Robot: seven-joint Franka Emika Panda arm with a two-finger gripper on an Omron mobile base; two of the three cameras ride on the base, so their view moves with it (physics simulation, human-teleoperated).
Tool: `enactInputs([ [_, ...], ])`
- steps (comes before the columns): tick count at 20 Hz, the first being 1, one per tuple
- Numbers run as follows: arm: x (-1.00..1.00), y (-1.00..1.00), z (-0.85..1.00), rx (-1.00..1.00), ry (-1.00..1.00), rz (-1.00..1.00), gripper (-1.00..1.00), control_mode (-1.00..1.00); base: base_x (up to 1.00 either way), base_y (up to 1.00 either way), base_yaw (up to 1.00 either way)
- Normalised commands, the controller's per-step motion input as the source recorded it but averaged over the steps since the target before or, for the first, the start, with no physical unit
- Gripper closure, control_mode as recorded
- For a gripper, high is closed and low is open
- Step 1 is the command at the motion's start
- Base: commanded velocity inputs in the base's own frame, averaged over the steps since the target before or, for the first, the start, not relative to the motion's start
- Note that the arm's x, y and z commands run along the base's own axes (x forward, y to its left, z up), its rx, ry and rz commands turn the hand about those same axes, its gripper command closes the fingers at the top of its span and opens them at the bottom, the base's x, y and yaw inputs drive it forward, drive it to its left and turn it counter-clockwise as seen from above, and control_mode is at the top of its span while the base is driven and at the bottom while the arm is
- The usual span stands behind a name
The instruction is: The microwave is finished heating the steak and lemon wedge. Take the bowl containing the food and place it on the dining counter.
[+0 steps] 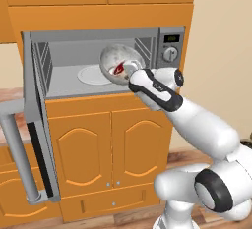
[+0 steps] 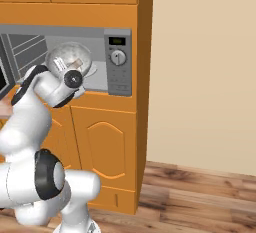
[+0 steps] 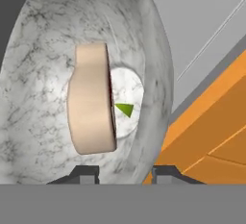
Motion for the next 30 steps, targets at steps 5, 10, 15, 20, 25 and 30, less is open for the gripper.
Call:
enactInputs([
  [5, -1.0, -0.36, 0.21, -0.09, 0.2, 0.09, 1.0, -1.0, 0.0, 0.0, 0.0],
  [10, -1.0, -0.24, 0.21, -0.2, 0.29, 0.14, 1.0, -1.0, 0.0, 0.0, 0.0],
  [15, -1.0, -0.09, 0.17, -0.19, 0.2, 0.11, 1.0, -1.0, 0.0, 0.0, 0.0],
  [20, -0.1, 0.0, 0.0, 0.0, 0.0, 0.0, 1.0, -1.0, 0.0, 0.0, 0.0],
  [25, 0.0, 0.0, 0.0, 0.0, 0.0, 0.0, 1.0, -1.0, 0.0, 0.0, 0.0],
  [30, 0.0, 0.0, 0.0, 0.0, 0.0, 0.0, 1.0, -1.0, 0.0, 0.0, 0.0],
])
